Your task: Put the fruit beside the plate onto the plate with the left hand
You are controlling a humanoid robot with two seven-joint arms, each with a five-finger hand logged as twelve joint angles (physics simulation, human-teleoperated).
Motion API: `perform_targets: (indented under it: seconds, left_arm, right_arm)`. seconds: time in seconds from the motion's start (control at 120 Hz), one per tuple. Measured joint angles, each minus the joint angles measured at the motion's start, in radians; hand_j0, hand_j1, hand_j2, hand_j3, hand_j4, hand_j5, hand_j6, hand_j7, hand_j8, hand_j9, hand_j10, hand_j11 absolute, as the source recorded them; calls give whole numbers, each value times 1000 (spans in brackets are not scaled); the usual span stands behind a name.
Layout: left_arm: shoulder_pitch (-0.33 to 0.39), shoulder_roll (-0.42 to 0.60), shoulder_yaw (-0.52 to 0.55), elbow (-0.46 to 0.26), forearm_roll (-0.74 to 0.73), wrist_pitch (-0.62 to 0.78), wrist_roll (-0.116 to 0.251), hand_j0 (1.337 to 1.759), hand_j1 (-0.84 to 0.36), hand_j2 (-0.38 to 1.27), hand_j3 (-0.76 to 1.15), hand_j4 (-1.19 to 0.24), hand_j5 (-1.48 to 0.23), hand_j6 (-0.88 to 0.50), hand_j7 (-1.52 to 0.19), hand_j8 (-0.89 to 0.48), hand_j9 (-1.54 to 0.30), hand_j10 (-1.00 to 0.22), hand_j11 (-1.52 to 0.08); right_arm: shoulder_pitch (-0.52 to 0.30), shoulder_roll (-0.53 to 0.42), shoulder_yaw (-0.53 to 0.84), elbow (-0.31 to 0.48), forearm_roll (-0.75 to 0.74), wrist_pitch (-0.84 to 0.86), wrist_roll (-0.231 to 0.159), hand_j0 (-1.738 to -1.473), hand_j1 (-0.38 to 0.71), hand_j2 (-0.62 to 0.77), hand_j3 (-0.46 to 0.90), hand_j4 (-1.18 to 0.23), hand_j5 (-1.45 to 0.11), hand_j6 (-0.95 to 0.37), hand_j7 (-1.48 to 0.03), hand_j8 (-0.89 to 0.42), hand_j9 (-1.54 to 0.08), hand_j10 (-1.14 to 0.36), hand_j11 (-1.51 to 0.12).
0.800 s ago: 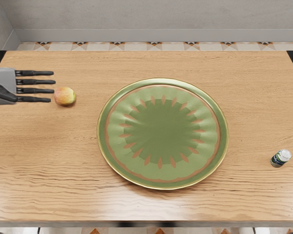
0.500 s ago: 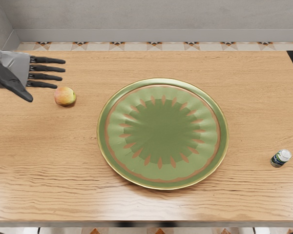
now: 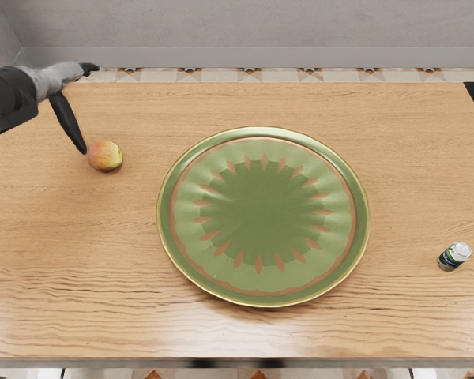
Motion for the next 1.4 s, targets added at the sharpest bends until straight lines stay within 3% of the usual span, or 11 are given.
perform_targets:
  seconds: [0.2,0.325,0.833,1.033,1.15,1.233,1.4]
  left_arm:
    - [-13,-93,165,9,71,50,0,1658,326,6,0,-25,-28,-26,-27,-26,-27,-24,-27]
    - [-11,-119,211,47,111,57,0,1658,315,8,0,-34,-40,-36,-39,-35,-39,-34,-39]
    - [22,-152,232,64,127,109,0,1658,-20,65,0,-314,-403,-315,-402,-314,-402,-313,-402]
    - [21,-153,237,74,128,171,0,1658,-66,73,0,-352,-454,-353,-453,-353,-453,-352,-453]
    - [18,-156,238,107,128,186,0,1658,-77,75,0,-361,-466,-362,-465,-362,-465,-361,-465]
    - [30,-232,246,161,128,190,0,1658,-82,76,0,-365,-470,-366,-470,-365,-470,-364,-470]
    - [32,-231,260,217,128,193,0,1658,-86,77,0,-368,-475,-369,-475,-369,-475,-368,-474]
  right_arm:
    - [0,0,0,0,0,0,0,-1658,-331,-3,0,-15,-20,-15,-20,-15,-20,-15,-20]
    - [0,0,0,0,0,0,0,-1658,-331,-3,0,-15,-20,-15,-20,-15,-20,-15,-20]
    - [1,0,0,0,0,0,0,-1658,-331,-3,0,-15,-20,-15,-20,-15,-20,-15,-20]
    - [1,0,0,0,0,0,0,-1658,-331,-3,0,-15,-20,-15,-20,-15,-20,-15,-20]
    - [1,0,0,0,0,0,0,-1658,-331,-3,0,-15,-20,-15,-20,-15,-20,-15,-20]
    - [1,0,0,0,0,0,0,-1658,-331,-3,0,-15,-20,-15,-20,-15,-20,-15,-20]
    - [0,0,0,0,0,0,0,-1658,-331,-3,0,-15,-20,-15,-20,-15,-20,-15,-20]
